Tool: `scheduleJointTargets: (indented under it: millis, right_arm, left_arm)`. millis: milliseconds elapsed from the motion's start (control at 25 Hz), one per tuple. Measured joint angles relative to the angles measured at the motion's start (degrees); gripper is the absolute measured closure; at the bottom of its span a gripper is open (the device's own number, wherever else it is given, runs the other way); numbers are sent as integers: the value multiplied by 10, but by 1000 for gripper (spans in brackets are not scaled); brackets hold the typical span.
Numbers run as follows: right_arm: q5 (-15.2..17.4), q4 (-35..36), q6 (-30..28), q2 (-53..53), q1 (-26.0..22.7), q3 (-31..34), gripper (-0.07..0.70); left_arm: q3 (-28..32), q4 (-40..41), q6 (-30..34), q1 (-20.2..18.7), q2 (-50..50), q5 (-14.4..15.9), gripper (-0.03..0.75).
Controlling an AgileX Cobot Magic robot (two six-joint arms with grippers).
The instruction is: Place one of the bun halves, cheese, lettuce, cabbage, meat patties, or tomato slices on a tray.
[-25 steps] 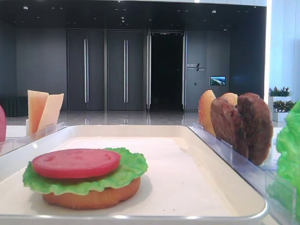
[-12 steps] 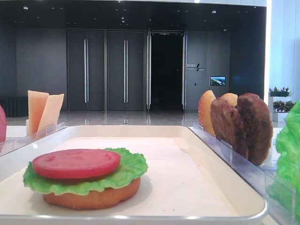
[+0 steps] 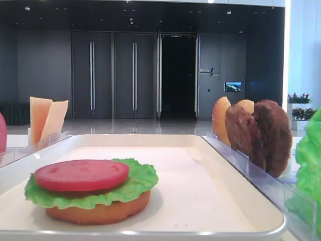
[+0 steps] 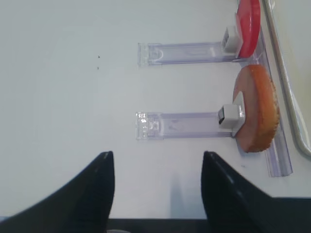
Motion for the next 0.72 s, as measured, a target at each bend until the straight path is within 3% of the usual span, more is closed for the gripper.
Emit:
scheduleJointTargets:
  millis: [360, 720]
  right_arm:
    - [-1, 0, 0, 0, 0, 0, 348]
    - [-1, 0, 0, 0, 0, 0, 348]
  left_arm:
    - [20, -2, 0, 0, -105, -23, 324]
    - [20, -4, 1, 0, -108, -24, 323]
